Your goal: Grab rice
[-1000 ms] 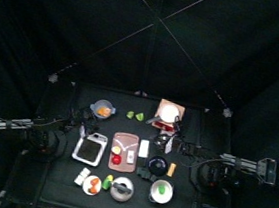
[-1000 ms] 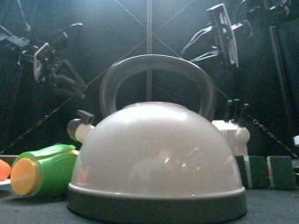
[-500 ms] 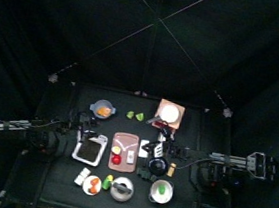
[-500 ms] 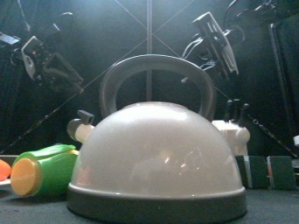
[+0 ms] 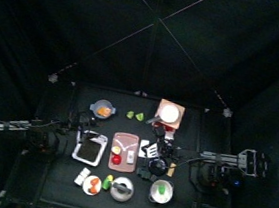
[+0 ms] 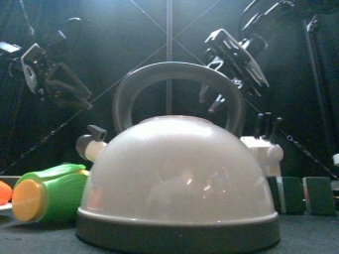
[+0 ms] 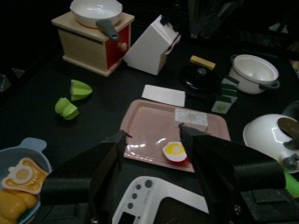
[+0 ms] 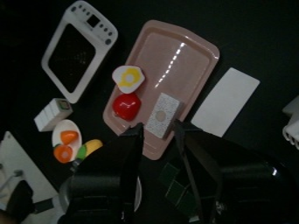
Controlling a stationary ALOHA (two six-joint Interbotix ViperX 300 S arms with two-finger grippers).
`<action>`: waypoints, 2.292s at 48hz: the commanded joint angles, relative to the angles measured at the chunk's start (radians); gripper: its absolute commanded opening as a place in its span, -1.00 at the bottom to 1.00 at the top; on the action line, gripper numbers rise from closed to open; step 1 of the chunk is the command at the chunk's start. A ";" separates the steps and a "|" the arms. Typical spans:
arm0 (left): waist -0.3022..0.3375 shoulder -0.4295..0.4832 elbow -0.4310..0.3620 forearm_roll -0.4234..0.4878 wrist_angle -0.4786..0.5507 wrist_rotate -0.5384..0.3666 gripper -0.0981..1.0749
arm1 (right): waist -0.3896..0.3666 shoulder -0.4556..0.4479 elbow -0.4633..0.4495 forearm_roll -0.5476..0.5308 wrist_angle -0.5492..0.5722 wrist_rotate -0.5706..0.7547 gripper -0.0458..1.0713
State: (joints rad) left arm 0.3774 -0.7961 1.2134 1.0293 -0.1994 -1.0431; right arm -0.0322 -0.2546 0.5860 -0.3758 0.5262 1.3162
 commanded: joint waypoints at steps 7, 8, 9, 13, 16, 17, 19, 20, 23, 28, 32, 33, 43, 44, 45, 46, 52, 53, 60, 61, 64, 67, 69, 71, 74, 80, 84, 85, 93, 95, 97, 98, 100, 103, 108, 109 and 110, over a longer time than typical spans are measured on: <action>0.003 0.002 -0.011 -0.032 -0.006 0.028 0.66 | 0.035 0.061 -0.107 -0.029 0.118 -0.006 0.40; 0.003 0.002 -0.011 -0.035 -0.005 0.029 0.66 | 0.038 0.067 -0.110 -0.034 0.121 -0.006 0.41; 0.003 0.002 -0.011 -0.037 -0.005 0.032 0.66 | 0.041 0.075 -0.115 -0.035 0.124 -0.005 0.41; 0.003 0.002 -0.008 -0.048 -0.005 0.048 0.66 | 0.048 0.101 -0.126 -0.037 0.126 -0.002 0.41; 0.003 0.002 -0.006 -0.058 -0.006 0.058 0.66 | 0.055 0.127 -0.138 -0.035 0.126 0.000 0.42; 0.003 0.002 -0.006 -0.061 -0.006 0.061 0.66 | 0.057 0.135 -0.141 -0.035 0.126 0.000 0.42; 0.003 0.002 -0.005 -0.067 -0.006 0.067 0.66 | 0.061 0.150 -0.149 -0.035 0.126 0.000 0.42; 0.003 0.002 -0.005 -0.069 -0.005 0.071 0.66 | 0.061 0.160 -0.155 -0.035 0.126 0.000 0.42; 0.003 0.002 -0.003 -0.078 -0.005 0.080 0.66 | 0.064 0.187 -0.170 -0.038 0.126 -0.003 0.42; 0.003 0.002 -0.002 -0.087 -0.006 0.097 0.66 | 0.064 0.244 -0.202 -0.041 0.141 -0.003 0.44; 0.003 -0.003 -0.002 -0.094 -0.011 0.106 0.66 | 0.064 0.284 -0.235 -0.044 0.164 -0.006 0.48; 0.003 -0.005 -0.003 -0.094 -0.012 0.107 0.66 | 0.064 0.293 -0.242 -0.044 0.170 -0.006 0.49; 0.003 -0.034 0.017 -0.101 -0.017 0.118 0.66 | 0.072 0.360 -0.291 -0.074 0.230 -0.006 0.67; 0.003 -0.038 0.020 -0.101 -0.015 0.118 0.66 | 0.074 0.367 -0.295 -0.074 0.233 -0.006 0.69; 0.003 -0.040 0.023 -0.101 -0.015 0.118 0.66 | 0.074 0.373 -0.296 -0.074 0.233 -0.006 0.71; 0.003 -0.043 0.026 -0.101 -0.017 0.118 0.66 | 0.074 0.383 -0.299 -0.071 0.233 -0.006 0.74; 0.003 -0.064 0.037 -0.103 -0.014 0.118 0.66 | 0.074 0.414 -0.307 -0.064 0.235 -0.006 0.80; 0.003 -0.066 0.038 -0.103 -0.014 0.118 0.66 | 0.072 0.419 -0.307 -0.061 0.235 -0.006 0.80; 0.003 -0.078 0.043 -0.103 -0.008 0.118 0.66 | 0.071 0.459 -0.324 -0.037 0.233 -0.008 0.80; 0.003 -0.077 0.043 -0.103 -0.008 0.118 0.66 | 0.069 0.463 -0.327 -0.034 0.233 -0.008 0.80; 0.005 -0.078 0.043 -0.103 -0.006 0.118 0.66 | 0.071 0.477 -0.336 -0.029 0.232 -0.008 0.80; 0.008 -0.078 0.043 -0.103 -0.006 0.118 0.66 | 0.072 0.495 -0.348 -0.017 0.233 -0.008 0.80; 0.011 -0.078 0.043 -0.103 -0.006 0.118 0.66 | 0.072 0.508 -0.353 -0.008 0.233 -0.008 0.80; 0.014 -0.077 0.044 -0.106 -0.006 0.118 0.66 | 0.072 0.517 -0.359 0.002 0.235 -0.008 0.80; 0.017 -0.078 0.044 -0.109 -0.006 0.118 0.66 | 0.072 0.526 -0.367 0.009 0.235 -0.008 0.80; 0.028 -0.078 0.048 -0.118 -0.006 0.118 0.66 | 0.072 0.552 -0.382 0.014 0.235 -0.008 0.80; 0.034 -0.078 0.048 -0.123 -0.006 0.118 0.66 | 0.071 0.563 -0.390 0.009 0.233 -0.006 0.80; 0.035 -0.078 0.048 -0.124 -0.006 0.118 0.66 | 0.071 0.566 -0.391 0.009 0.232 -0.006 0.80; 0.041 -0.078 0.048 -0.132 -0.006 0.118 0.66 | 0.069 0.586 -0.397 0.012 0.232 -0.008 0.79; 0.043 -0.078 0.048 -0.132 -0.006 0.118 0.66 | 0.069 0.588 -0.397 0.012 0.232 -0.008 0.79; 0.043 -0.077 0.048 -0.133 -0.006 0.118 0.66 | 0.069 0.589 -0.399 0.012 0.232 -0.008 0.79; 0.044 -0.078 0.048 -0.133 -0.006 0.118 0.66 | 0.069 0.591 -0.399 0.012 0.232 -0.008 0.79; 0.044 -0.078 0.048 -0.133 -0.006 0.118 0.66 | 0.067 0.591 -0.399 0.011 0.232 -0.008 0.78; 0.044 -0.077 0.048 -0.133 -0.006 0.118 0.66 | 0.067 0.591 -0.400 0.008 0.232 -0.008 0.77; 0.043 -0.078 0.048 -0.133 -0.006 0.118 0.66 | 0.067 0.595 -0.403 0.005 0.232 -0.008 0.72; 0.043 -0.078 0.048 -0.133 -0.006 0.118 0.66 | 0.067 0.597 -0.405 0.005 0.232 -0.006 0.71; 0.044 -0.078 0.048 -0.133 -0.006 0.118 0.66 | 0.069 0.598 -0.407 0.006 0.232 -0.006 0.69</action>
State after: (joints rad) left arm 0.4188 -0.8744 1.2732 0.8989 -0.2025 -0.9265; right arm 0.0368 0.3605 0.2071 -0.3682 0.7609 1.3070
